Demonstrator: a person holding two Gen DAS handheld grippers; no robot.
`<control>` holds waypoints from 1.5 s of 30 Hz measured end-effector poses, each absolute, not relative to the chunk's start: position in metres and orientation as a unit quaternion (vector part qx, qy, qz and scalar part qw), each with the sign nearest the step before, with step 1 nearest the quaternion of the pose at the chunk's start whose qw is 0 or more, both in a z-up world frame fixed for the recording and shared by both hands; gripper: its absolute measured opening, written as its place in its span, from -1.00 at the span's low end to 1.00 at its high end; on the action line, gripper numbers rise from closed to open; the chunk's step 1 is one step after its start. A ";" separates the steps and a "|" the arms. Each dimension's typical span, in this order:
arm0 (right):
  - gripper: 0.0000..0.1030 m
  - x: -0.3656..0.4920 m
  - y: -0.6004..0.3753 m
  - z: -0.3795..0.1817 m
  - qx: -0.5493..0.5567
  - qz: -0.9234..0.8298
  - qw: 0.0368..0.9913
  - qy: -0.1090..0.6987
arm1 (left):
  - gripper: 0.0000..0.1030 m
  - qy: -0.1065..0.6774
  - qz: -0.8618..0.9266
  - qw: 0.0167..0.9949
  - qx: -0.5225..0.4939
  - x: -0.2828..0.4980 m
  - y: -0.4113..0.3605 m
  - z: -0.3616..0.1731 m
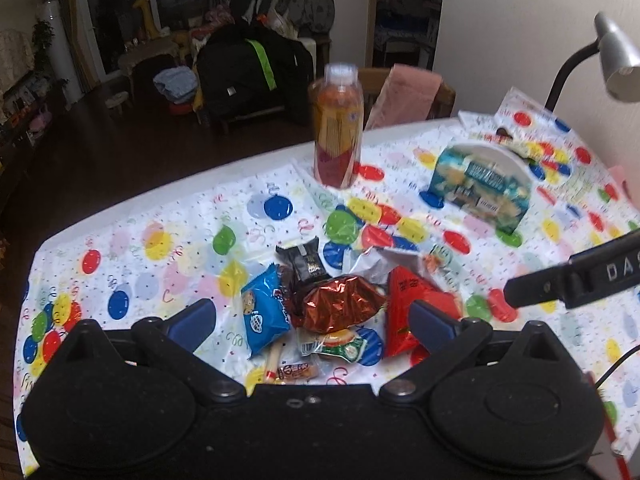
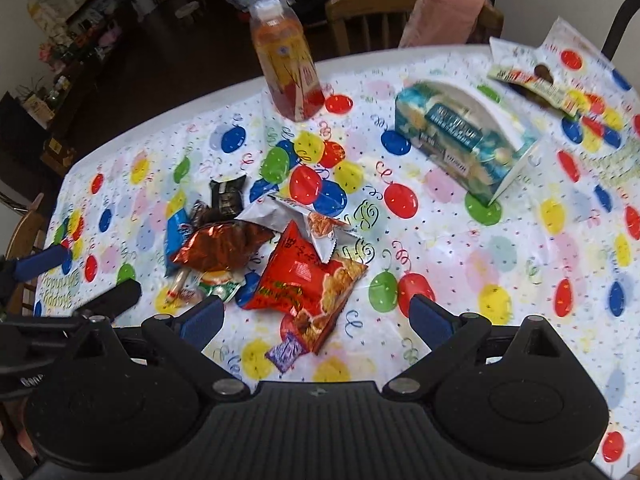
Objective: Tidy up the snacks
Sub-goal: 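Grasp copper foil bag with left tool while right tool grasps red chip bag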
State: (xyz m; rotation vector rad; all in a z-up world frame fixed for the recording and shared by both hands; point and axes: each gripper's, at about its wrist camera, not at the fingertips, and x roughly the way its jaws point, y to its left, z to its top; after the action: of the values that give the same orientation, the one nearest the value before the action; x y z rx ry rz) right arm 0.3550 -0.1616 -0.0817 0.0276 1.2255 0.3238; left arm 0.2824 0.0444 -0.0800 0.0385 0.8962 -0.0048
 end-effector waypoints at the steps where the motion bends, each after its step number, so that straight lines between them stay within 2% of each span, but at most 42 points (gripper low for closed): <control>1: 0.93 0.361 -0.161 -0.089 0.017 0.150 0.802 0.578 | 0.98 0.437 -0.003 0.899 0.024 0.287 0.043 -0.086; 13: 0.93 0.400 -0.146 -0.162 0.065 0.120 0.766 0.628 | 0.88 0.461 -0.022 0.883 0.081 0.325 0.033 -0.145; 31: 0.91 0.413 -0.139 -0.206 0.110 0.099 0.734 0.663 | 0.72 0.490 -0.075 0.859 0.130 0.354 0.023 -0.192; 33: 0.87 0.413 -0.138 -0.208 0.112 0.100 0.732 0.664 | 0.62 0.492 -0.080 0.857 0.133 0.355 0.021 -0.193; 35: 0.71 0.412 -0.138 -0.210 0.112 0.102 0.729 0.667 | 0.43 0.495 -0.085 0.855 0.133 0.355 0.020 -0.194; 40: 0.52 0.409 -0.139 -0.208 0.118 0.106 0.731 0.664 | 0.26 0.492 -0.080 0.856 0.136 0.355 0.019 -0.192; 43: 0.40 0.407 -0.141 -0.204 0.119 0.106 0.734 0.661 | -0.04 0.490 -0.076 0.858 0.132 0.354 0.021 -0.190; 45: 0.36 0.404 -0.142 -0.202 0.116 0.105 0.738 0.656 | -0.10 0.489 -0.072 0.859 0.130 0.354 0.022 -0.188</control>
State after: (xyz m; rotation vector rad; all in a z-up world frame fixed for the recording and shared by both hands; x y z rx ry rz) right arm 0.4045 -0.1420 -0.2017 0.2553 1.4403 0.2300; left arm 0.3541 0.0218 -0.1883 0.2722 1.0273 -0.1504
